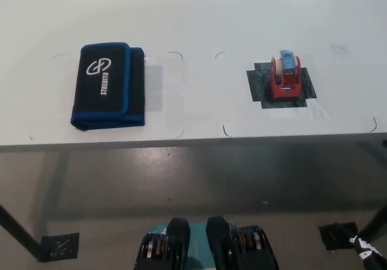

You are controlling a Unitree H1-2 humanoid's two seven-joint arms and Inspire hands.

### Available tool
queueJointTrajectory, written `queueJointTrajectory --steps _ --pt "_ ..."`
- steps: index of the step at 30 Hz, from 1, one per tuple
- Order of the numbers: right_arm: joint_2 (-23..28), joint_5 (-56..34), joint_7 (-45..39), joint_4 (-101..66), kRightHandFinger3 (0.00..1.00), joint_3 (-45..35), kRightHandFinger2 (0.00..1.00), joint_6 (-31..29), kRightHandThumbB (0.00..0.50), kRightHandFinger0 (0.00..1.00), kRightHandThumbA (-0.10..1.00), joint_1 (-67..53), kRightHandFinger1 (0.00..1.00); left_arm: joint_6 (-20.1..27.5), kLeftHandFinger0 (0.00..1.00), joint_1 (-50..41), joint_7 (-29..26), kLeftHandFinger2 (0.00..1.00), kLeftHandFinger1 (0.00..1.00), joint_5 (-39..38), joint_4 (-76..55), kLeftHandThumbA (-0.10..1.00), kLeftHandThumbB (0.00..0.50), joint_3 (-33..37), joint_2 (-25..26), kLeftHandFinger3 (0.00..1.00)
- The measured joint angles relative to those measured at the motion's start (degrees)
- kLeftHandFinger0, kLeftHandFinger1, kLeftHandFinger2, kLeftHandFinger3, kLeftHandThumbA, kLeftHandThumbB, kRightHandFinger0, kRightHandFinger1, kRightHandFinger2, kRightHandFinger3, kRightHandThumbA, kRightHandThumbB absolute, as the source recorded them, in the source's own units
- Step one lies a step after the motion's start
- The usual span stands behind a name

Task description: Use the right hand to move the tape on the right hand side to the notebook on the left hand side

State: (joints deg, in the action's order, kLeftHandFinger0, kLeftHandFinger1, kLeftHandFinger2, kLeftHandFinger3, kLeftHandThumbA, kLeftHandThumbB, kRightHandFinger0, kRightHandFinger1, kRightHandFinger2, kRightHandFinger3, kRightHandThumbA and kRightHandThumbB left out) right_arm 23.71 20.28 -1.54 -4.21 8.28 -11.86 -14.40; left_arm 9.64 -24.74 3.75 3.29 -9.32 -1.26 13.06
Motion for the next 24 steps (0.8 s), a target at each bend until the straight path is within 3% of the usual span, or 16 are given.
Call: queueJointTrajectory --steps 8,9,14,17,24 --pt "-0.24 0.18 0.00 -1.02 1.00 -1.00 1.00 -0.41 0.020 1.00 0.93 1.11 1.00 0.33 0.22 0.03 0.09 0.20 0.16 0.50 -0.42 0.01 0.134 -0.38 -0.14 0.36" --pt "-0.26 0.17 -0.01 -1.81 1.00 -1.17 1.00 -0.41 0.032 1.00 0.95 1.17 1.00 0.41 0.24 0.01 0.10 0.20 0.16 0.54 -0.52 -0.03 0.134 -0.48 -0.14 0.36" --pt "-0.19 -0.21 -0.33 -8.84 1.00 -4.09 1.00 -0.07 0.069 1.00 1.00 1.74 1.00 0.70 0.25 -0.01 0.10 0.19 0.17 0.57 -0.53 -0.01 0.136 -0.79 -0.44 0.36" --pt "0.01 -0.33 -0.60 -12.09 1.00 -6.26 1.00 1.02 0.061 1.00 0.94 4.19 1.00 0.78 0.25 -0.01 0.10 0.19 0.17 0.71 -0.53 0.00 0.131 -0.77 -0.82 0.36" --pt "0.03 -0.80 -1.49 -12.64 1.00 -9.07 1.00 4.31 0.146 1.00 0.81 16.01 1.00 1.30 0.25 0.04 0.10 0.21 0.17 1.34 -0.52 0.01 0.127 -0.77 -0.99 0.36"
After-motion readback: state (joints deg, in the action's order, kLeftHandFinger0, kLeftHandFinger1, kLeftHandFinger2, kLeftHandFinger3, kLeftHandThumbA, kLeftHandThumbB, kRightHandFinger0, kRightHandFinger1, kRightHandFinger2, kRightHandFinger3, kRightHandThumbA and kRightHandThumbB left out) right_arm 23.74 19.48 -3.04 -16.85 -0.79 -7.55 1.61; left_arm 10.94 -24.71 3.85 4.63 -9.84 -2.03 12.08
